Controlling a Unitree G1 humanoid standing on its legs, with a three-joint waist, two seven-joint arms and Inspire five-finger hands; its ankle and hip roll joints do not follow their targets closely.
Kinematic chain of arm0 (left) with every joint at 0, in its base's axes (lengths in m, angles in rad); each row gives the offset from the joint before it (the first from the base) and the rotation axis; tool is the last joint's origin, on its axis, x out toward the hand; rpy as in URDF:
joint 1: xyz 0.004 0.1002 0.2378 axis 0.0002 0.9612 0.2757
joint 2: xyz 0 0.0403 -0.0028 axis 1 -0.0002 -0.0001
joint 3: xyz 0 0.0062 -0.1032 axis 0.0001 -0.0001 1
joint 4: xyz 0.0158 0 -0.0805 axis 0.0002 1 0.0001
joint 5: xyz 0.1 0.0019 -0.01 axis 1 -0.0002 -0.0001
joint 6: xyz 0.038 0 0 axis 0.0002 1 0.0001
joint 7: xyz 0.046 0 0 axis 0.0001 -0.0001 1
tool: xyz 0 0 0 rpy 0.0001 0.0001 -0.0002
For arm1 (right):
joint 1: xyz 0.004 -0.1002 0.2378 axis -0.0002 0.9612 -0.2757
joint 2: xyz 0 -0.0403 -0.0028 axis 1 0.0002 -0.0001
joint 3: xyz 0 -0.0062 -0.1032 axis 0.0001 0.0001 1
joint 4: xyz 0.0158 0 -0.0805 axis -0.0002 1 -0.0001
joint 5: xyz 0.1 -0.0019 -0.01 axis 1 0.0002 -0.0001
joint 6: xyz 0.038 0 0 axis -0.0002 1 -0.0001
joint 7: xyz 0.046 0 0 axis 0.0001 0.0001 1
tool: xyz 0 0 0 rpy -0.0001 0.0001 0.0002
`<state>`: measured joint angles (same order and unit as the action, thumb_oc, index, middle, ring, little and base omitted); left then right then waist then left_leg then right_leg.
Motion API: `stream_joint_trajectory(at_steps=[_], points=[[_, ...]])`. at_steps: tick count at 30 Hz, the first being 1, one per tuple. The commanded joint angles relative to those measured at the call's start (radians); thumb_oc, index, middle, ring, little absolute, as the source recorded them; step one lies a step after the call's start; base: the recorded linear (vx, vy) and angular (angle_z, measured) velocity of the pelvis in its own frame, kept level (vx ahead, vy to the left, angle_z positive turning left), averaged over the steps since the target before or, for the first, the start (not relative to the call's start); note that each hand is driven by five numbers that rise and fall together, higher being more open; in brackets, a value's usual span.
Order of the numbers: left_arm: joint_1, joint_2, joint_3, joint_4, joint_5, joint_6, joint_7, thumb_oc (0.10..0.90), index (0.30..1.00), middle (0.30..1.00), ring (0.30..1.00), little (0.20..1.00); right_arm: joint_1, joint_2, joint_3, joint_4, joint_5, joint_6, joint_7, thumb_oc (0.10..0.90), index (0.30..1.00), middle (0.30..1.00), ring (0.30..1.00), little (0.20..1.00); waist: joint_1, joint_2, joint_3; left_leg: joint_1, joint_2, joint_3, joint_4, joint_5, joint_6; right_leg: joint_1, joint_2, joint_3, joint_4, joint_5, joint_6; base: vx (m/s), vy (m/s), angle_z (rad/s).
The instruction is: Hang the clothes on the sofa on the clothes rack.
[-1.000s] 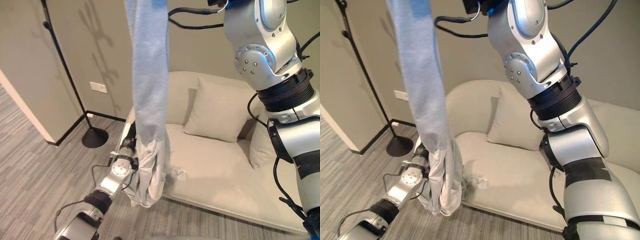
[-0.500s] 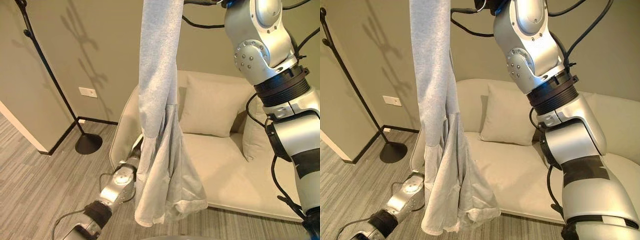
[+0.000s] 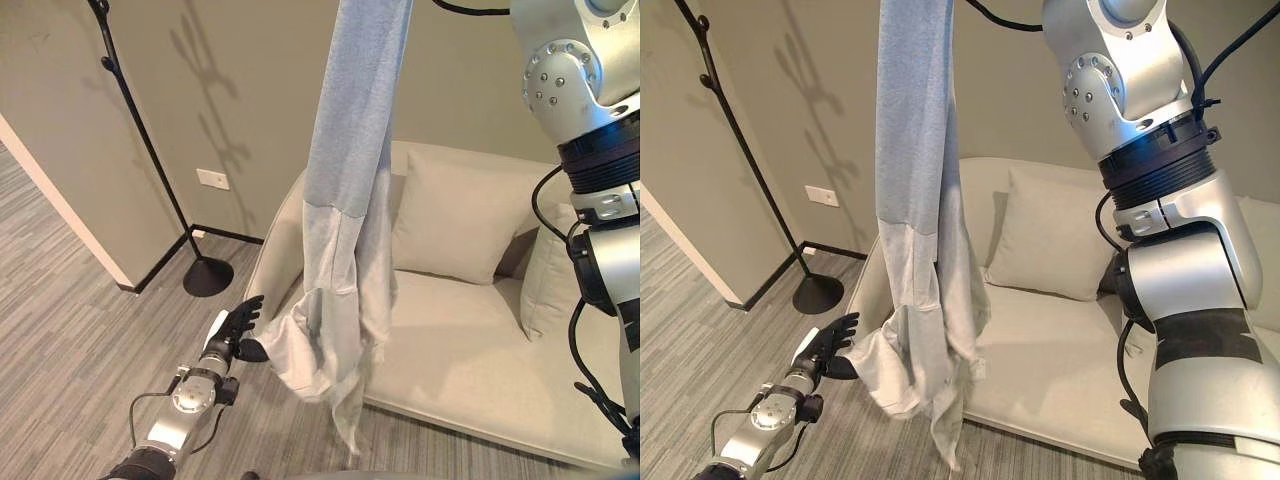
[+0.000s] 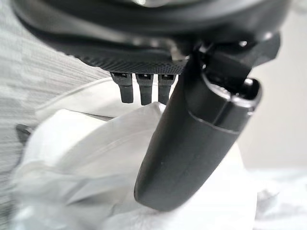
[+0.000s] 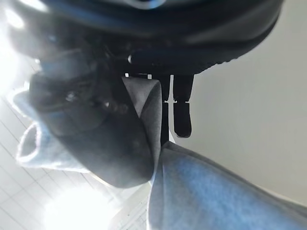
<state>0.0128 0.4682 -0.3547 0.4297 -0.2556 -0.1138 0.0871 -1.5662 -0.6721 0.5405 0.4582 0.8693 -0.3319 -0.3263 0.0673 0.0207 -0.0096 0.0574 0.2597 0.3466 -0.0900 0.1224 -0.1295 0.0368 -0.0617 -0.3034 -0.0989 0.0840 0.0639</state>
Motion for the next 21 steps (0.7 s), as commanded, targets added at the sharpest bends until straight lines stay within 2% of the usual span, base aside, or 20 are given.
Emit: stream_joint_trajectory(at_steps=[1, 5, 10, 14, 16, 17, 21], points=[[-0.086, 0.084, -0.002, -0.085, 0.053, -0.112, -0.002, 0.800, 0.900, 0.900, 0.900, 0.900, -0.232, -0.023, -0.021, 0.072, 0.000, -0.072, -0.003, 0.400, 0.300, 0.300, 0.300, 0.300, 0.012, -0.068, -0.051, -0.056, 0.014, -0.071, 0.011, 0.008, -0.031, 0.082, 0.000, -0.043, 0.012, -0.144, 0.022, 0.00, 0.000, 0.00], [-0.091, 0.082, -0.018, -0.097, 0.058, -0.114, -0.007, 0.800, 0.900, 0.900, 0.900, 0.900, -0.220, -0.010, -0.027, 0.061, 0.004, -0.076, 0.000, 0.400, 0.300, 0.300, 0.300, 0.300, 0.011, -0.069, -0.051, -0.055, 0.015, -0.070, 0.011, 0.007, -0.030, 0.083, -0.001, -0.044, 0.012, -0.143, 0.022, 0.00, 0.000, 0.00], [-0.178, 0.029, -0.076, -0.040, 0.090, -0.124, 0.036, 0.800, 0.900, 0.900, 0.900, 0.900, -0.196, 0.008, -0.031, 0.007, 0.012, -0.088, -0.007, 0.400, 0.300, 0.300, 0.300, 0.300, -0.002, -0.076, -0.051, -0.059, 0.013, -0.071, 0.008, 0.012, -0.028, 0.078, 0.001, -0.041, 0.012, -0.139, 0.019, 0.00, 0.000, 0.00], [-0.291, -0.032, -0.135, 0.056, 0.157, -0.131, 0.104, 0.800, 0.900, 0.900, 0.900, 0.900, -0.163, 0.018, -0.036, -0.067, 0.034, -0.110, -0.007, 0.400, 0.300, 0.300, 0.300, 0.300, -0.022, -0.083, -0.051, -0.057, 0.014, -0.065, 0.008, 0.010, -0.028, 0.075, 0.002, -0.034, 0.012, -0.139, 0.019, 0.00, 0.000, 0.00], [-0.372, -0.088, -0.176, 0.138, 0.172, -0.129, 0.149, 0.800, 0.900, 0.900, 0.900, 0.900, -0.128, 0.025, -0.044, -0.128, 0.046, -0.123, -0.008, 0.400, 0.300, 0.300, 0.300, 0.300, -0.040, -0.086, -0.049, -0.053, 0.013, -0.060, 0.010, 0.003, -0.030, 0.076, 0.002, -0.028, 0.012, -0.139, 0.019, 0.00, -0.008, -0.04], [-0.372, -0.088, -0.176, 0.138, 0.172, -0.129, 0.149, 0.800, 0.900, 0.900, 0.900, 0.900, -0.128, 0.025, -0.044, -0.128, 0.046, -0.123, -0.008, 0.400, 0.300, 0.300, 0.300, 0.300, -0.040, -0.086, -0.049, -0.053, 0.013, -0.060, 0.010, 0.003, -0.030, 0.076, 0.002, -0.028, 0.012, -0.139, 0.019, -0.01, 0.001, -0.06], [-0.508, -0.203, -0.244, 0.258, 0.104, -0.128, 0.187, 0.800, 0.900, 0.900, 0.900, 0.900, -0.066, 0.030, -0.040, -0.225, 0.058, -0.135, -0.009, 0.400, 0.300, 0.300, 0.300, 0.300, -0.068, -0.091, -0.045, -0.054, 0.009, -0.052, 0.007, 0.003, -0.027, 0.069, -0.001, -0.012, 0.012, -0.128, 0.021, 0.00, -0.001, -0.09]])
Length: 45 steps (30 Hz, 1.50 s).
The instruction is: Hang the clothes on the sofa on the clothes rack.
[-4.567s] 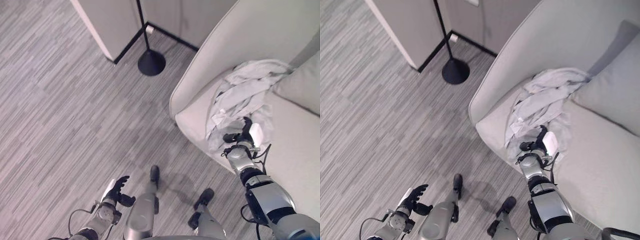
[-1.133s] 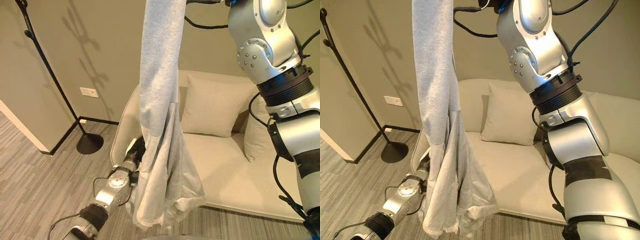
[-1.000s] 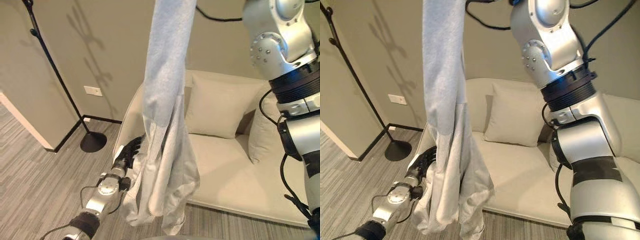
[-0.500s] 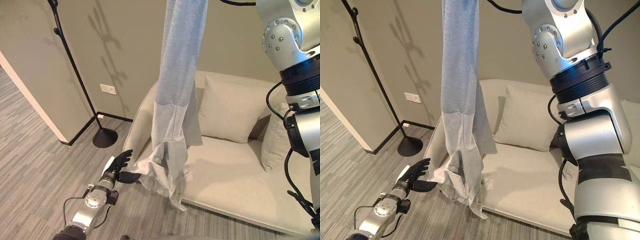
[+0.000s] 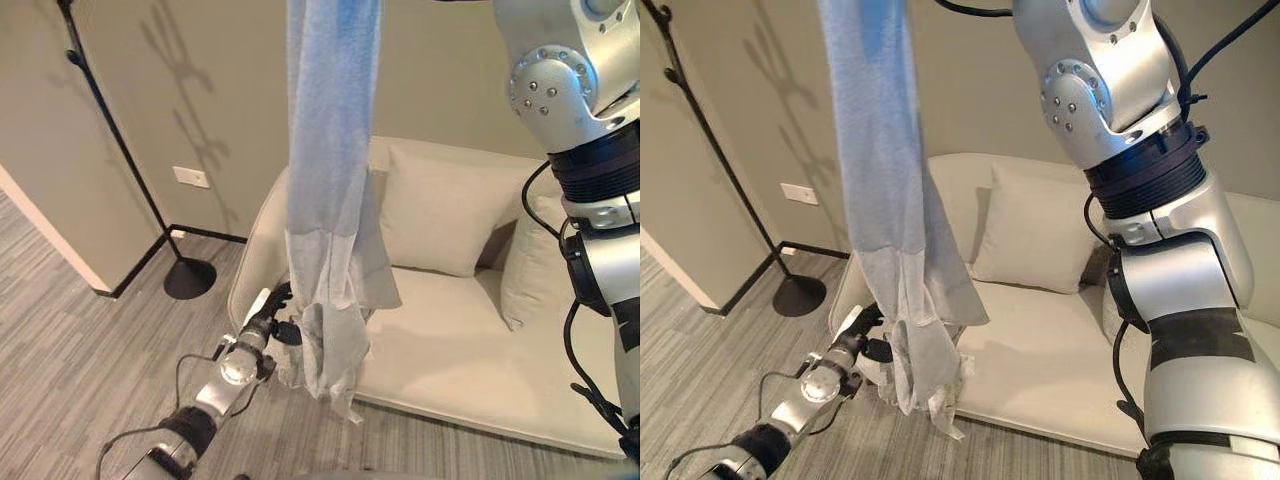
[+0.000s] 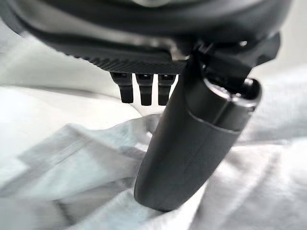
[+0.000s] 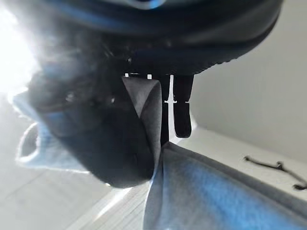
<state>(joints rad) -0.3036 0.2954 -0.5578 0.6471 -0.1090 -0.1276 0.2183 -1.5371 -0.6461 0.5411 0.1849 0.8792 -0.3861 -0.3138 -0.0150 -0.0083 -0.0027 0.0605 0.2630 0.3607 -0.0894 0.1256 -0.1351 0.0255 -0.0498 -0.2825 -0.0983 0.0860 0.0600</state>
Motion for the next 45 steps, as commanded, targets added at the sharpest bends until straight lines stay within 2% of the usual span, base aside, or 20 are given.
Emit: stream_joint_trajectory(at_steps=[1, 6, 7, 14, 20, 23, 24, 25, 26, 28, 31, 32, 37, 38, 39, 40, 42, 43, 44, 45], points=[[-0.194, -0.032, -0.042, 0.043, -0.043, -0.116, 0.056, 0.800, 0.900, 0.900, 0.900, 0.900, -0.095, 0.003, -0.041, 0.047, 0.048, -0.081, -0.022, 0.400, 0.300, 0.300, 0.300, 0.300, 0.015, -0.062, -0.052, -0.059, 0.005, -0.066, 0.004, 0.004, -0.020, 0.077, -0.013, -0.033, 0.011, -0.126, 0.024, 0.00, 0.000, 0.00], [-0.259, -0.103, -0.090, 0.093, -0.115, -0.115, 0.058, 0.800, 0.900, 0.900, 0.900, 0.900, -0.068, 0.005, -0.029, 0.022, 0.057, -0.080, -0.030, 0.400, 0.300, 0.300, 0.300, 0.300, -0.008, -0.066, -0.050, -0.059, 0.007, -0.051, 0.002, 0.004, -0.020, 0.068, -0.015, -0.020, 0.011, -0.115, 0.026, 0.00, -0.010, -0.10], [-0.269, -0.120, -0.095, 0.111, -0.143, -0.112, 0.058, 0.400, 0.300, 0.300, 0.300, 0.300, -0.067, 0.008, -0.021, 0.025, 0.069, -0.075, -0.033, 0.400, 0.300, 0.300, 0.300, 0.300, -0.013, -0.067, -0.049, -0.055, 0.008, -0.045, 0.002, 0.004, -0.019, 0.066, -0.014, -0.013, 0.011, -0.112, 0.026, 0.01, -0.010, -0.07], [-0.268, -0.125, -0.054, 0.095, -0.241, -0.113, 0.074, 0.400, 0.300, 0.300, 0.300, 0.300, -0.047, -0.018, -0.004, 0.031, 0.078, -0.060, -0.039, 0.400, 0.300, 0.300, 0.300, 0.300, -0.016, -0.061, -0.043, -0.054, 0.011, -0.033, 0.002, 0.009, -0.022, 0.060, -0.010, -0.006, 0.011, -0.112, 0.025, 0.01, -0.012, -0.08], [-0.137, -0.037, 0.093, -0.140, -0.350, -0.135, 0.090, 0.400, 0.300, 0.300, 0.300, 0.300, -0.033, -0.113, 0.008, 0.063, 0.070, -0.044, -0.042, 0.400, 0.300, 0.300, 0.300, 0.300, 0.009, -0.054, -0.036, -0.056, 0.018, -0.037, 0.003, 0.024, -0.027, 0.062, -0.005, -0.023, 0.011, -0.127, 0.024, 0.02, -0.018, -0.01], [0.018, 0.052, 0.273, -0.303, -0.319, -0.147, 0.110, 0.400, 0.300, 0.300, 0.300, 0.300, 0.027, -0.207, -0.039, 0.052, 0.031, -0.035, -0.034, 0.400, 0.300, 0.300, 0.300, 0.300, 0.037, -0.045, -0.030, -0.058, 0.023, -0.046, 0.007, 0.028, -0.032, 0.069, 0.000, -0.040, 0.011, -0.140, 0.022, 0.02, -0.034, 0.09], [0.021, 0.053, 0.274, -0.307, -0.318, -0.145, 0.110, 0.400, 0.300, 0.300, 0.300, 0.300, 0.029, -0.207, -0.041, 0.050, 0.031, -0.034, -0.034, 0.400, 0.300, 0.300, 0.300, 0.300, 0.036, -0.046, -0.032, -0.061, 0.022, -0.046, 0.005, 0.033, -0.030, 0.066, -0.001, -0.040, 0.011, -0.137, 0.022, 0.03, -0.039, 0.12], [0.099, 0.090, 0.383, -0.352, -0.284, -0.154, 0.133, 0.400, 0.300, 0.300, 0.300, 0.300, 0.074, -0.259, -0.080, 0.029, 0.006, -0.033, -0.025, 0.400, 0.300, 0.300, 0.300, 0.300, 0.053, -0.039, -0.029, -0.061, 0.024, -0.051, 0.008, 0.030, -0.034, 0.073, 0.002, -0.046, 0.011, -0.146, 0.021, 0.01, -0.016, 0.10], [0.103, 0.092, 0.384, -0.357, -0.283, -0.152, 0.133, 0.400, 0.300, 0.300, 0.300, 0.300, 0.079, -0.258, -0.084, 0.026, 0.005, -0.032, -0.025, 0.400, 0.300, 0.300, 0.300, 0.300, 0.051, -0.041, -0.031, -0.063, 0.023, -0.051, 0.006, 0.035, -0.032, 0.071, 0.002, -0.046, 0.011, -0.142, 0.021, 0.02, -0.024, 0.09], [0.190, 0.132, 0.504, -0.411, -0.235, -0.165, 0.162, 0.400, 0.300, 0.300, 0.300, 0.300, 0.144, -0.309, -0.131, -0.003, -0.021, -0.034, -0.009, 0.400, 0.300, 0.300, 0.300, 0.300, 0.067, -0.032, -0.026, -0.064, 0.024, -0.055, 0.009, 0.032, -0.036, 0.074, 0.003, -0.051, 0.011, -0.151, 0.021, 0.02, -0.009, 0.05], [0.318, 0.153, 0.670, -0.475, -0.172, -0.174, 0.203, 0.400, 0.300, 0.300, 0.300, 0.300, 0.293, -0.360, -0.229, -0.063, -0.052, -0.030, 0.020, 0.400, 0.300, 0.300, 0.300, 0.300, 0.084, -0.019, -0.019, -0.068, 0.023, -0.058, 0.010, 0.033, -0.038, 0.076, 0.000, -0.058, 0.011, -0.153, 0.024, 0.03, 0.016, 0.06], [0.410, 0.139, 0.808, -0.517, -0.132, -0.182, 0.234, 0.400, 0.300, 0.300, 0.300, 0.300, 0.469, -0.366, -0.336, -0.122, -0.096, -0.026, 0.041, 0.400, 0.300, 0.300, 0.300, 0.300, 0.099, -0.004, -0.009, -0.075, 0.017, -0.064, 0.011, 0.029, -0.035, 0.074, -0.005, -0.060, 0.011, -0.154, 0.028, 0.03, 0.034, 0.12], [0.522, 0.092, 0.986, -0.611, -0.129, -0.217, 0.277, 0.400, 0.300, 0.300, 0.300, 0.300, 0.871, -0.312, -0.571, -0.231, -0.212, 0.000, 0.091, 0.400, 0.300, 0.300, 0.300, 0.300, 0.140, -0.001, 0.004, -0.098, -0.011, -0.085, 0.018, 0.033, -0.021, 0.073, -0.033, -0.087, 0.011, -0.144, 0.038, -0.02, 0.038, 0.11], [0.526, 0.059, 1.039, -0.666, -0.148, -0.245, 0.298, 0.400, 0.300, 0.300, 0.300, 0.300, 1.055, -0.223, -0.660, -0.264, -0.260, -0.004, 0.116, 0.400, 0.300, 0.300, 0.300, 0.300, 0.160, 0.006, 0.024, -0.129, -0.023, -0.092, 0.049, 0.016, -0.023, 0.082, -0.055, -0.122, 0.011, -0.144, 0.040, -0.07, 0.054, 0.20], [0.530, 0.063, 1.036, -0.670, -0.148, -0.244, 0.297, 0.400, 0.300, 0.300, 0.300, 0.300, 1.071, -0.217, -0.672, -0.274, -0.262, -0.002, 0.116, 0.400, 0.300, 0.300, 0.300, 0.300, 0.160, 0.002, 0.021, -0.133, -0.024, -0.097, 0.055, 0.013, -0.023, 0.083, -0.056, -0.126, 0.011, -0.145, 0.040, -0.05, 0.085, 0.63], [0.523, 0.042, 1.068, -0.715, -0.142, -0.256, 0.317, 0.400, 0.300, 0.300, 0.300, 0.300, 1.205, -0.132, -0.700, -0.323, -0.321, 0.009, 0.140, 0.400, 0.300, 0.300, 0.300, 0.300, 0.166, 0.006, 0.030, -0.142, -0.026, -0.107, 0.082, -0.007, -0.024, 0.091, -0.070, -0.155, 0.011, -0.140, 0.040, -0.02, 0.047, 0.68], [0.513, 0.042, 1.082, -0.737, -0.137, -0.265, 0.328, 0.400, 0.300, 0.300, 0.300, 0.300, 1.270, -0.082, -0.698, -0.361, -0.338, 0.019, 0.171, 0.400, 0.300, 0.300, 0.300, 0.300, 0.165, 0.004, 0.036, -0.141, -0.015, -0.112, 0.100, -0.021, -0.028, 0.098, -0.078, -0.167, 0.012, -0.136, 0.040, -0.02, 0.071, 0.62], [0.508, 0.042, 1.089, -0.752, -0.137, -0.269, 0.335, 0.400, 0.300, 0.300, 0.300, 0.300, 1.327, -0.035, -0.690, -0.387, -0.336, 0.027, 0.201, 0.400, 0.300, 0.300, 0.300, 0.300, 0.163, -0.001, 0.041, -0.134, -0.001, -0.117, 0.115, -0.033, -0.032, 0.106, -0.082, -0.173, 0.014, -0.134, 0.040, 0.00, 0.182, 0.51], [0.486, 0.058, 1.081, -0.772, -0.118, -0.272, 0.345, 0.400, 0.300, 0.300, 0.300, 0.300, 1.406, 0.039, -0.632, -0.404, -0.350, 0.055, 0.248, 0.400, 0.300, 0.300, 0.300, 0.300, 0.162, -0.019, 0.056, -0.108, 0.047, -0.116, 0.140, -0.045, -0.040, 0.126, -0.093, -0.175, 0.016, -0.129, 0.046, 0.00, 0.224, 0.44], [0.476, 0.065, 1.073, -0.771, -0.111, -0.272, 0.348, 0.400, 0.300, 0.300, 0.300, 0.300, 1.427, 0.057, -0.610, -0.415, -0.335, 0.063, 0.267, 0.400, 0.300, 0.300, 0.300, 0.300, 0.161, -0.027, 0.065, -0.089, 0.073, -0.112, 0.146, -0.048, -0.041, 0.130, -0.104, -0.175, 0.020, -0.124, 0.051, -0.04, 0.314, 0.23]])
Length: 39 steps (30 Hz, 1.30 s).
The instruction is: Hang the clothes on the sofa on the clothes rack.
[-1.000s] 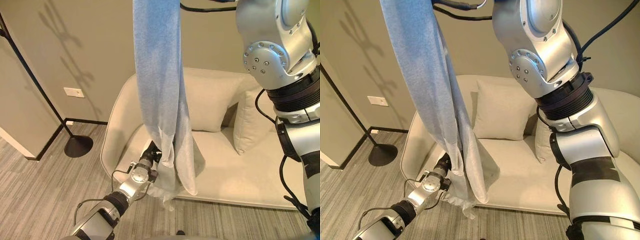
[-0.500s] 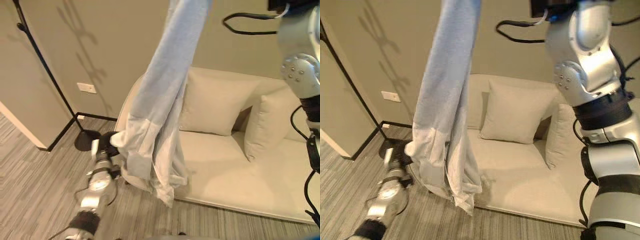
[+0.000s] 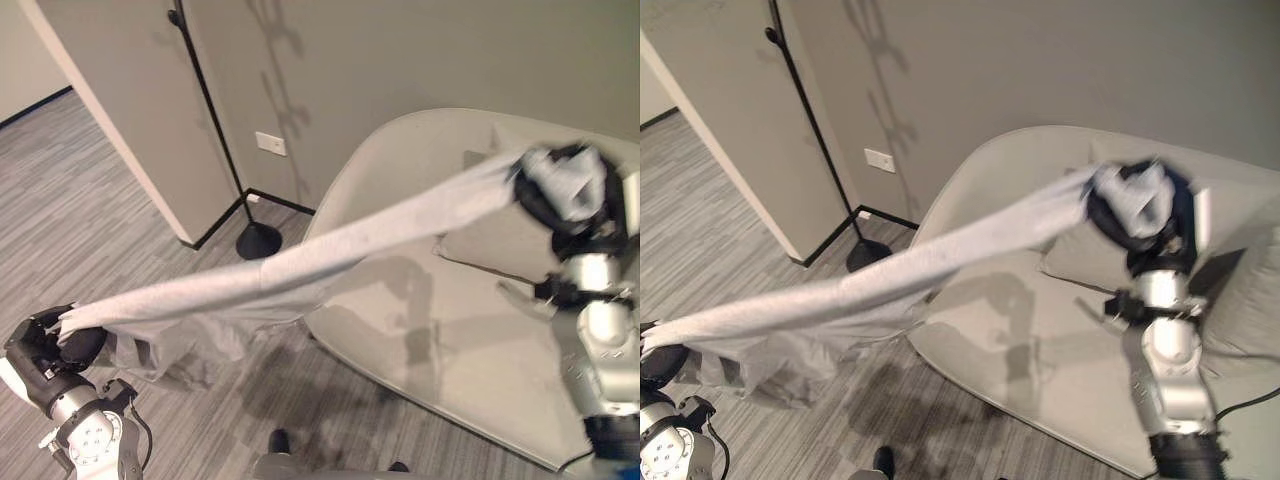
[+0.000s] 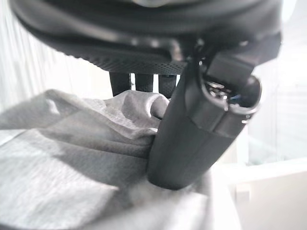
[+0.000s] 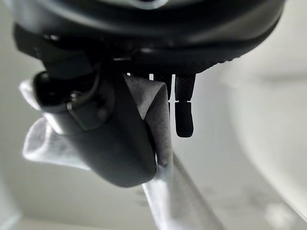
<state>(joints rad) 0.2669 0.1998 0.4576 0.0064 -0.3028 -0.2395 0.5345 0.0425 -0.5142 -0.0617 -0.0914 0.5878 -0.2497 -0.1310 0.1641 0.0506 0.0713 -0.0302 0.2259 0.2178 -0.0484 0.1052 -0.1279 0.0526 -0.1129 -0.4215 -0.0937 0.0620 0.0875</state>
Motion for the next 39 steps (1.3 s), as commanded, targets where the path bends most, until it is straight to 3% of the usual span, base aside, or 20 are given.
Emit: stream_joint_trajectory(at_steps=[1, 4, 6, 7, 9, 10, 13, 15, 17, 19, 21, 22, 23, 25, 26, 30, 33, 35, 38, 39], points=[[-0.119, 0.168, 0.030, -0.134, 0.099, -0.165, 0.039, 0.400, 0.300, 0.300, 0.300, 0.300, -0.133, -0.058, 0.034, -0.124, -0.031, -0.066, 0.097, 0.400, 0.300, 0.300, 0.300, 0.300, -0.021, -0.095, 0.004, 0.018, 0.148, 0.036, 0.108, -0.016, -0.053, 0.095, -0.065, -0.045, 0.026, -0.094, 0.033, -0.09, 0.327, 0.05], [-0.184, 0.186, -0.053, -0.124, 0.160, -0.163, 0.071, 0.400, 0.300, 0.300, 0.300, 0.300, -0.092, -0.018, 0.106, -0.101, -0.023, -0.048, 0.112, 0.400, 0.300, 0.300, 0.300, 0.300, -0.041, -0.098, 0.013, 0.050, 0.250, 0.030, 0.086, 0.081, -0.081, 0.064, -0.145, -0.079, 0.070, -0.074, 0.072, -0.12, 0.543, 0.07], [-0.198, 0.199, -0.093, -0.140, 0.215, -0.158, 0.079, 0.400, 0.300, 0.300, 0.300, 0.300, -0.063, -0.015, 0.114, -0.110, -0.024, -0.039, 0.108, 0.400, 0.300, 0.300, 0.300, 0.300, -0.049, -0.086, 0.004, 0.040, 0.256, -0.012, 0.077, 0.097, -0.106, 0.055, -0.196, -0.081, 0.100, -0.059, 0.100, -0.05, 0.639, 0.58], [-0.205, 0.214, -0.136, -0.164, 0.244, -0.161, 0.051, 0.400, 0.300, 0.300, 0.300, 0.300, -0.017, -0.007, 0.071, -0.112, -0.006, -0.043, 0.110, 0.400, 0.300, 0.300, 0.300, 0.300, -0.069, -0.086, 0.000, 0.001, 0.229, -0.027, 0.129, -0.006, -0.106, 0.056, -0.262, -0.099, 0.147, -0.050, 0.117, 0.00, 0.390, 0.57], [-0.210, 0.222, -0.161, -0.183, 0.254, -0.163, 0.035, 0.400, 0.300, 0.300, 0.300, 0.300, 0.012, 0.003, 0.043, -0.113, -0.013, -0.041, 0.103, 0.400, 0.300, 0.300, 0.300, 0.300, -0.078, -0.092, 0.001, -0.020, 0.209, -0.016, 0.155, -0.068, -0.099, 0.050, -0.308, -0.108, 0.185, -0.037, 0.127, -0.03, 0.620, 0.59], [-0.216, 0.245, -0.205, -0.172, 0.278, -0.159, 0.026, 0.400, 0.300, 0.300, 0.300, 0.300, 0.044, 0.032, 0.002, -0.124, -0.043, -0.039, 0.086, 0.400, 0.300, 0.300, 0.300, 0.300, -0.093, -0.116, 0.011, -0.055, 0.134, -0.018, 0.212, -0.152, -0.052, 0.024, -0.407, -0.098, 0.290, 0.047, 0.144, -0.05, 0.651, 0.67], [-0.228, 0.290, -0.228, -0.175, 0.294, -0.142, 0.010, 0.400, 0.300, 0.300, 0.300, 0.300, 0.038, 0.068, 0.000, -0.106, -0.065, -0.027, 0.073, 0.400, 0.300, 0.300, 0.300, 0.300, -0.098, -0.145, 0.020, -0.078, 0.051, -0.021, 0.217, -0.182, 0.010, -0.004, -0.483, -0.111, 0.401, 0.134, 0.146, -0.04, 0.518, 0.89], [-0.205, 0.329, -0.217, -0.182, 0.315, -0.134, 0.013, 0.400, 0.300, 0.300, 0.300, 0.300, 0.014, 0.111, 0.039, -0.098, -0.041, -0.033, 0.065, 0.400, 0.300, 0.300, 0.300, 0.300, -0.107, -0.128, 0.026, -0.027, -0.022, -0.010, 0.183, -0.217, 0.078, -0.040, -0.507, -0.099, 0.562, 0.200, 0.157, 0.15, 0.793, 0.53], [-0.190, 0.333, -0.207, -0.186, 0.322, -0.123, 0.016, 0.400, 0.300, 0.300, 0.300, 0.300, 0.020, 0.125, 0.051, -0.099, -0.047, -0.029, 0.065, 0.400, 0.300, 0.300, 0.300, 0.300, -0.115, -0.134, 0.030, 0.007, -0.060, -0.009, 0.150, -0.216, 0.101, -0.064, -0.486, -0.074, 0.625, 0.167, 0.149, 0.14, 0.489, 0.56], [-0.174, 0.312, -0.215, -0.180, 0.315, -0.123, -0.008, 0.400, 0.300, 0.300, 0.300, 0.300, 0.051, 0.129, 0.046, -0.120, -0.043, -0.030, 0.083, 0.400, 0.300, 0.300, 0.300, 0.300, -0.126, -0.139, 0.041, 0.049, -0.116, 0.007, 0.111, -0.200, 0.141, -0.115, -0.400, -0.067, 0.660, 0.115, 0.114, 0.10, 0.411, 0.31], [-0.129, 0.276, -0.231, -0.182, 0.286, -0.123, -0.052, 0.400, 0.300, 0.300, 0.300, 0.300, 0.084, 0.116, 0.015, -0.129, -0.034, -0.031, 0.105, 0.400, 0.300, 0.300, 0.300, 0.300, -0.146, -0.135, 0.052, 0.112, -0.160, -0.001, 0.073, -0.221, 0.157, -0.184, -0.290, -0.087, 0.687, 0.047, 0.126, 0.17, 0.414, 0.28], [-0.127, 0.274, -0.231, -0.183, 0.283, -0.123, -0.055, 0.400, 0.300, 0.300, 0.300, 0.300, 0.086, 0.113, 0.013, -0.130, -0.032, -0.031, 0.107, 0.400, 0.300, 0.300, 0.300, 0.300, -0.145, -0.130, 0.050, 0.116, -0.157, -0.001, 0.068, -0.221, 0.156, -0.183, -0.286, -0.089, 0.686, 0.045, 0.125, 0.14, 0.314, 0.04], [-0.129, 0.251, -0.244, -0.178, 0.265, -0.107, -0.072, 0.400, 0.300, 0.300, 0.300, 0.300, 0.092, 0.114, 0.007, -0.113, -0.029, -0.030, 0.103, 0.400, 0.300, 0.300, 0.300, 0.300, -0.160, -0.132, 0.063, 0.142, -0.173, -0.018, 0.057, -0.222, 0.154, -0.237, -0.222, -0.116, 0.629, 0.037, 0.123, 0.07, 0.111, -0.05], [-0.133, 0.235, -0.253, -0.176, 0.250, -0.103, -0.079, 0.400, 0.300, 0.300, 0.300, 0.300, 0.096, 0.114, 0.001, -0.107, -0.027, -0.033, 0.096, 0.400, 0.300, 0.300, 0.300, 0.300, -0.171, -0.140, 0.072, 0.157, -0.184, -0.028, 0.054, -0.226, 0.151, -0.268, -0.189, -0.114, 0.575, 0.039, 0.119, 0.14, 0.111, 0.07], [-0.143, 0.211, -0.276, -0.171, 0.231, -0.096, -0.103, 0.400, 0.300, 0.300, 0.300, 0.300, 0.106, 0.115, -0.005, -0.105, -0.027, -0.037, 0.090, 0.400, 0.300, 0.300, 0.300, 0.300, -0.187, -0.152, 0.082, 0.189, -0.193, -0.040, 0.043, -0.241, 0.137, -0.309, -0.150, -0.110, 0.429, 0.064, 0.124, 0.17, 0.053, 0.05], [-0.179, 0.211, -0.321, -0.155, 0.260, -0.083, -0.125, 0.400, 0.300, 0.300, 0.300, 0.300, 0.096, 0.123, 0.001, -0.114, -0.035, -0.044, 0.075, 0.400, 0.300, 0.300, 0.300, 0.300, -0.190, -0.155, 0.088, 0.207, -0.189, -0.038, 0.047, -0.265, 0.122, -0.286, -0.151, -0.154, 0.267, 0.104, 0.125, 0.19, -0.025, 0.35], [-0.181, 0.209, -0.347, -0.169, 0.267, -0.084, -0.163, 0.400, 0.300, 0.300, 0.300, 0.300, 0.098, 0.134, 0.017, -0.093, -0.044, -0.042, 0.062, 0.400, 0.300, 0.300, 0.300, 0.300, -0.190, -0.166, 0.043, 0.233, -0.209, -0.029, 0.096, -0.340, 0.112, -0.193, -0.076, -0.151, 0.206, 0.010, 0.052, 0.33, 0.020, 0.18], [-0.163, 0.195, -0.346, -0.186, 0.254, -0.095, -0.174, 0.400, 0.300, 0.300, 0.300, 0.300, 0.085, 0.129, 0.036, -0.064, -0.048, -0.041, 0.056, 0.400, 0.300, 0.300, 0.300, 0.300, -0.187, -0.147, 0.006, 0.244, -0.196, -0.012, 0.155, -0.358, 0.084, -0.131, -0.052, -0.201, 0.156, -0.007, 0.032, 0.39, 0.004, -0.12], [-0.169, 0.206, -0.352, -0.189, 0.210, -0.126, -0.166, 0.400, 0.300, 0.300, 0.300, 0.300, 0.051, 0.089, 0.061, -0.045, -0.042, -0.046, 0.063, 0.400, 0.300, 0.300, 0.300, 0.300, -0.189, -0.137, -0.012, 0.137, -0.102, 0.066, 0.444, -0.235, -0.033, -0.052, -0.028, -0.234, 0.065, -0.010, 0.008, 0.19, -0.027, 0.10], [-0.170, 0.206, -0.351, -0.189, 0.210, -0.127, -0.166, 0.400, 0.300, 0.300, 0.300, 0.300, 0.048, 0.088, 0.062, -0.042, -0.041, -0.047, 0.062, 0.400, 0.300, 0.300, 0.300, 0.300, -0.188, -0.136, -0.012, 0.128, -0.095, 0.065, 0.460, -0.239, -0.038, -0.053, -0.022, -0.233, 0.059, -0.009, 0.004, 0.12, -0.060, 0.38]])
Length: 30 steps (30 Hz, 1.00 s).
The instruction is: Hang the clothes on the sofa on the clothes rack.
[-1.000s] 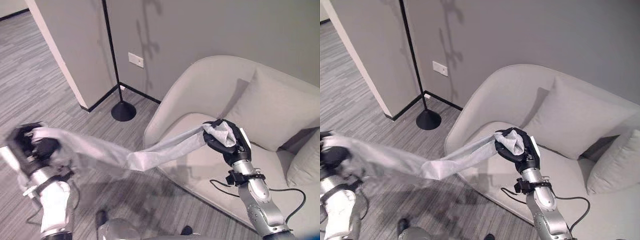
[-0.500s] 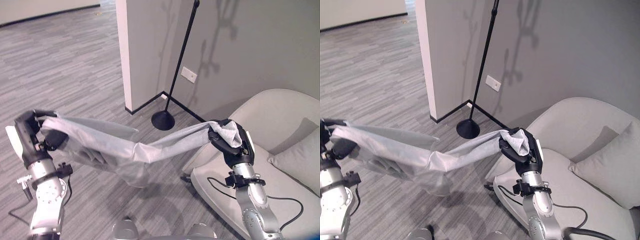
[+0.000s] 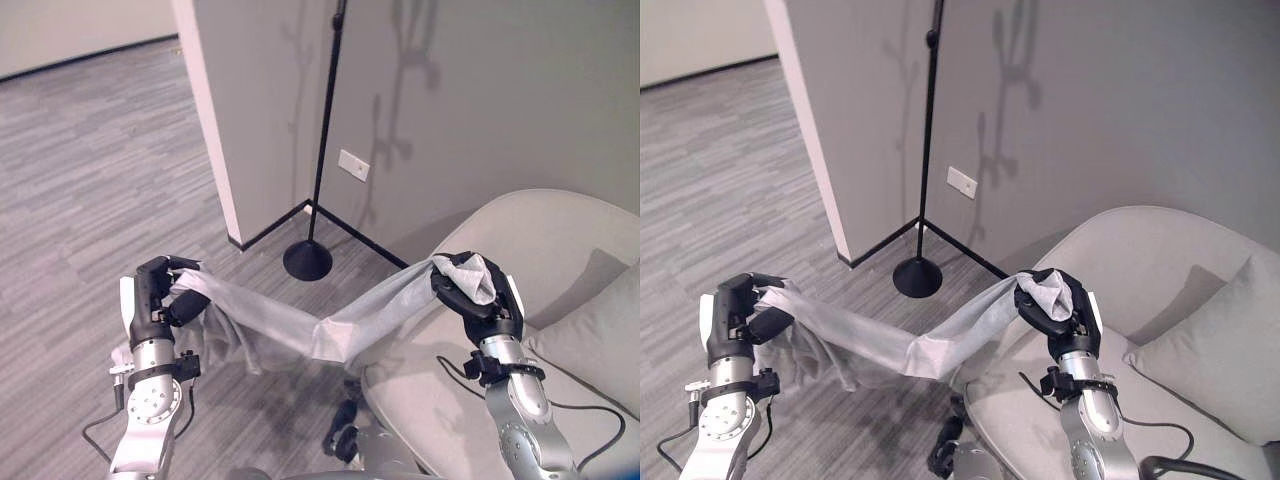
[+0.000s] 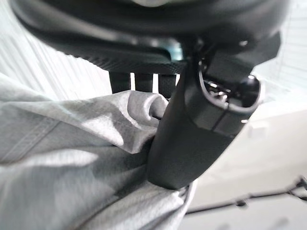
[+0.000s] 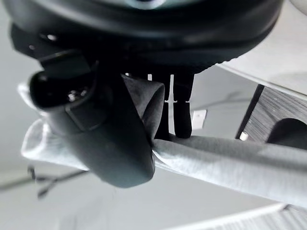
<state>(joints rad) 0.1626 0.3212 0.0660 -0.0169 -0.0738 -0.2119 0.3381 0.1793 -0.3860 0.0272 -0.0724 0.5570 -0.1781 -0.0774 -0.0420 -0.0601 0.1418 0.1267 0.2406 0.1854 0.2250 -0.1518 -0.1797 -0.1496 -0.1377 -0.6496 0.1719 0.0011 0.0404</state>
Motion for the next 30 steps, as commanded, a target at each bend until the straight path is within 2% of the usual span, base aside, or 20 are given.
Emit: stream_joint_trajectory(at_steps=[1, 2, 3, 6, 8, 9, 10, 11, 12, 13, 14, 15, 16, 18, 21, 22, 26, 28, 29, 30], points=[[-0.060, 0.089, 0.045, -0.170, -0.023, -0.158, 0.035, 0.400, 0.300, 0.300, 0.300, 0.300, -0.105, -0.047, -0.017, -0.054, -0.010, -0.118, 0.006, 0.400, 0.300, 0.300, 0.300, 0.300, 0.027, -0.030, -0.078, -0.068, -0.068, 0.137, 0.283, 0.055, -0.016, 0.169, 0.012, -0.003, -0.221, 0.037, 0.035, 0.07, -0.083, -0.13], [-0.053, 0.086, 0.053, -0.171, -0.037, -0.159, 0.046, 0.400, 0.300, 0.300, 0.300, 0.300, -0.115, -0.055, -0.005, -0.057, -0.010, -0.115, 0.005, 0.400, 0.300, 0.300, 0.300, 0.300, 0.031, -0.045, -0.069, -0.102, 0.037, 0.219, 0.364, 0.081, -0.015, 0.194, 0.021, -0.014, -0.241, 0.013, 0.021, 0.11, -0.054, -0.23], [-0.050, 0.084, 0.058, -0.171, -0.041, -0.156, 0.049, 0.400, 0.300, 0.300, 0.300, 0.300, -0.121, -0.061, 0.000, -0.056, -0.008, -0.114, 0.006, 0.400, 0.300, 0.300, 0.300, 0.300, 0.030, -0.049, -0.068, -0.095, 0.097, 0.272, 0.353, 0.078, 0.001, 0.202, 0.020, -0.021, -0.244, 0.006, 0.023, 0.08, -0.023, -0.35], [-0.030, 0.075, 0.066, -0.178, -0.044, -0.151, 0.032, 0.400, 0.300, 0.300, 0.300, 0.300, -0.126, -0.069, 0.008, -0.066, -0.003, -0.113, 0.017, 0.400, 0.300, 0.300, 0.300, 0.300, 0.046, -0.049, -0.060, -0.087, 0.121, 0.318, 0.260, 0.049, 0.038, 0.213, 0.007, -0.006, -0.244, 0.000, 0.028, 0.08, 0.139, -0.09], [-0.035, 0.069, 0.060, -0.178, -0.050, -0.149, 0.028, 0.400, 0.300, 0.300, 0.300, 0.300, -0.123, -0.080, 0.013, -0.070, -0.007, -0.112, 0.030, 0.400, 0.300, 0.300, 0.300, 0.300, 0.059, -0.047, -0.054, -0.150, 0.101, 0.256, 0.132, 0.040, 0.043, 0.214, -0.015, 0.026, -0.244, -0.013, 0.035, 0.08, 0.208, 0.09], [-0.036, 0.069, 0.060, -0.177, -0.050, -0.149, 0.028, 0.400, 0.300, 0.300, 0.300, 0.300, -0.123, -0.081, 0.013, -0.070, -0.007, -0.112, 0.031, 0.400, 0.300, 0.300, 0.300, 0.300, 0.057, -0.047, -0.056, -0.152, 0.099, 0.255, 0.127, 0.043, 0.043, 0.212, -0.017, 0.025, -0.243, -0.014, 0.034, 0.08, 0.201, 0.05], [-0.037, 0.066, 0.057, -0.175, -0.052, -0.149, 0.028, 0.400, 0.300, 0.300, 0.300, 0.300, -0.117, -0.083, 0.015, -0.067, -0.009, -0.108, 0.034, 0.400, 0.300, 0.300, 0.300, 0.300, 0.060, -0.042, -0.052, -0.170, 0.105, 0.232, 0.084, 0.068, 0.036, 0.215, -0.019, 0.036, -0.238, -0.021, 0.033, 0.13, 0.250, -0.03], [-0.044, 0.063, 0.053, -0.176, -0.054, -0.152, 0.027, 0.400, 0.300, 0.300, 0.300, 0.300, -0.116, -0.088, 0.018, -0.066, -0.008, -0.108, 0.038, 0.400, 0.300, 0.300, 0.300, 0.300, 0.069, -0.026, -0.040, -0.207, 0.134, 0.182, -0.021, 0.160, 0.014, 0.238, -0.019, 0.063, -0.232, -0.041, 0.036, 0.13, 0.238, -0.13], [-0.045, 0.062, 0.053, -0.175, -0.054, -0.152, 0.026, 0.400, 0.300, 0.300, 0.300, 0.300, -0.116, -0.089, 0.017, -0.066, -0.008, -0.108, 0.038, 0.400, 0.300, 0.300, 0.300, 0.300, 0.069, -0.025, -0.040, -0.203, 0.134, 0.181, -0.033, 0.171, 0.011, 0.238, -0.017, 0.062, -0.230, -0.044, 0.034, 0.16, 0.268, -0.35], [-0.053, 0.061, 0.051, -0.176, -0.055, -0.153, 0.027, 0.400, 0.300, 0.300, 0.300, 0.300, -0.118, -0.091, 0.019, -0.069, -0.006, -0.111, 0.039, 0.400, 0.300, 0.300, 0.300, 0.300, 0.075, -0.015, -0.030, -0.211, 0.153, 0.156, -0.105, 0.235, -0.003, 0.252, -0.014, 0.077, -0.222, -0.061, 0.033, 0.15, 0.195, -0.49], [-0.058, 0.064, 0.050, -0.175, -0.051, -0.153, 0.030, 0.400, 0.300, 0.300, 0.300, 0.300, -0.121, -0.093, 0.021, -0.075, -0.004, -0.114, 0.040, 0.400, 0.300, 0.300, 0.300, 0.300, 0.079, -0.011, -0.026, -0.222, 0.166, 0.125, -0.152, 0.257, -0.004, 0.263, -0.014, 0.099, -0.215, -0.074, 0.036, 0.24, 0.436, -0.45], [-0.074, 0.071, 0.041, -0.168, -0.039, -0.158, 0.045, 0.400, 0.300, 0.300, 0.300, 0.300, -0.126, -0.102, 0.024, -0.082, -0.008, -0.119, 0.038, 0.400, 0.300, 0.300, 0.300, 0.300, 0.087, 0.002, -0.011, -0.224, 0.183, 0.047, -0.243, 0.308, -0.013, 0.271, -0.019, 0.139, -0.181, -0.092, 0.039, 0.17, 0.335, -0.31], [-0.076, 0.071, 0.040, -0.166, -0.039, -0.158, 0.046, 0.400, 0.300, 0.300, 0.300, 0.300, -0.127, -0.103, 0.023, -0.082, -0.008, -0.119, 0.038, 0.400, 0.300, 0.300, 0.300, 0.300, 0.087, 0.004, -0.010, -0.221, 0.184, 0.047, -0.249, 0.312, -0.013, 0.270, -0.019, 0.139, -0.178, -0.093, 0.039, 0.17, 0.362, -0.15], [-0.101, 0.076, 0.020, -0.140, -0.038, -0.169, 0.058, 0.400, 0.300, 0.300, 0.300, 0.300, -0.148, -0.116, 0.042, -0.064, -0.021, -0.119, 0.033, 0.400, 0.300, 0.300, 0.300, 0.300, 0.090, 0.017, -0.005, -0.218, 0.210, -0.079, -0.239, 0.329, -0.048, 0.283, -0.038, 0.211, -0.132, -0.113, 0.062, 0.23, 0.433, -0.51], [-0.105, 0.087, 0.003, -0.141, -0.039, -0.175, 0.052, 0.400, 0.300, 0.300, 0.300, 0.300, -0.150, -0.114, 0.054, -0.057, -0.024, -0.110, 0.039, 0.400, 0.300, 0.300, 0.300, 0.300, 0.089, 0.019, -0.015, -0.224, 0.207, -0.126, -0.191, 0.304, -0.045, 0.273, -0.061, 0.238, -0.084, -0.118, 0.079, 0.19, 0.434, -0.52], [-0.121, 0.102, -0.020, -0.134, -0.028, -0.172, 0.043, 0.400, 0.300, 0.300, 0.300, 0.300, -0.143, -0.103, 0.053, -0.053, -0.032, -0.102, 0.046, 0.400, 0.300, 0.300, 0.300, 0.300, 0.082, 0.017, -0.024, -0.227, 0.185, -0.153, -0.147, 0.253, -0.036, 0.269, -0.093, 0.259, -0.037, -0.125, 0.097, 0.19, 0.484, -0.33], [-0.145, 0.116, -0.063, -0.116, -0.002, -0.168, 0.029, 0.400, 0.300, 0.300, 0.300, 0.300, -0.110, -0.087, 0.030, -0.055, -0.049, -0.085, 0.051, 0.400, 0.300, 0.300, 0.300, 0.300, 0.071, 0.000, -0.033, -0.237, 0.142, -0.133, -0.110, 0.190, -0.011, 0.270, -0.149, 0.268, 0.007, -0.113, 0.122, 0.12, 0.492, -0.41], [-0.165, 0.180, -0.089, -0.110, 0.061, -0.145, 0.039, 0.400, 0.300, 0.300, 0.300, 0.300, -0.081, -0.037, 0.027, -0.044, -0.080, -0.067, 0.039, 0.400, 0.300, 0.300, 0.300, 0.300, 0.060, -0.041, -0.039, -0.222, 0.014, -0.081, -0.114, 0.142, 0.078, 0.220, -0.244, 0.300, 0.132, 0.023, 0.140, 0.11, 0.721, 0.02], [-0.166, 0.181, -0.089, -0.111, 0.061, -0.145, 0.039, 0.400, 0.300, 0.300, 0.300, 0.300, -0.082, -0.036, 0.028, -0.044, -0.081, -0.067, 0.039, 0.400, 0.300, 0.300, 0.300, 0.300, 0.060, -0.046, -0.041, -0.223, 0.008, -0.079, -0.118, 0.147, 0.082, 0.216, -0.249, 0.302, 0.130, 0.028, 0.142, 0.12, 0.724, 0.19], [-0.149, 0.199, -0.072, -0.115, 0.072, -0.133, 0.057, 0.400, 0.300, 0.300, 0.300, 0.300, -0.099, -0.017, 0.053, -0.024, -0.106, -0.053, 0.031, 0.400, 0.300, 0.300, 0.300, 0.300, 0.064, -0.045, -0.043, -0.182, -0.041, -0.032, -0.148, 0.134, 0.126, 0.177, -0.291, 0.281, 0.235, 0.083, 0.141, 0.05, 0.409, 0.07]])
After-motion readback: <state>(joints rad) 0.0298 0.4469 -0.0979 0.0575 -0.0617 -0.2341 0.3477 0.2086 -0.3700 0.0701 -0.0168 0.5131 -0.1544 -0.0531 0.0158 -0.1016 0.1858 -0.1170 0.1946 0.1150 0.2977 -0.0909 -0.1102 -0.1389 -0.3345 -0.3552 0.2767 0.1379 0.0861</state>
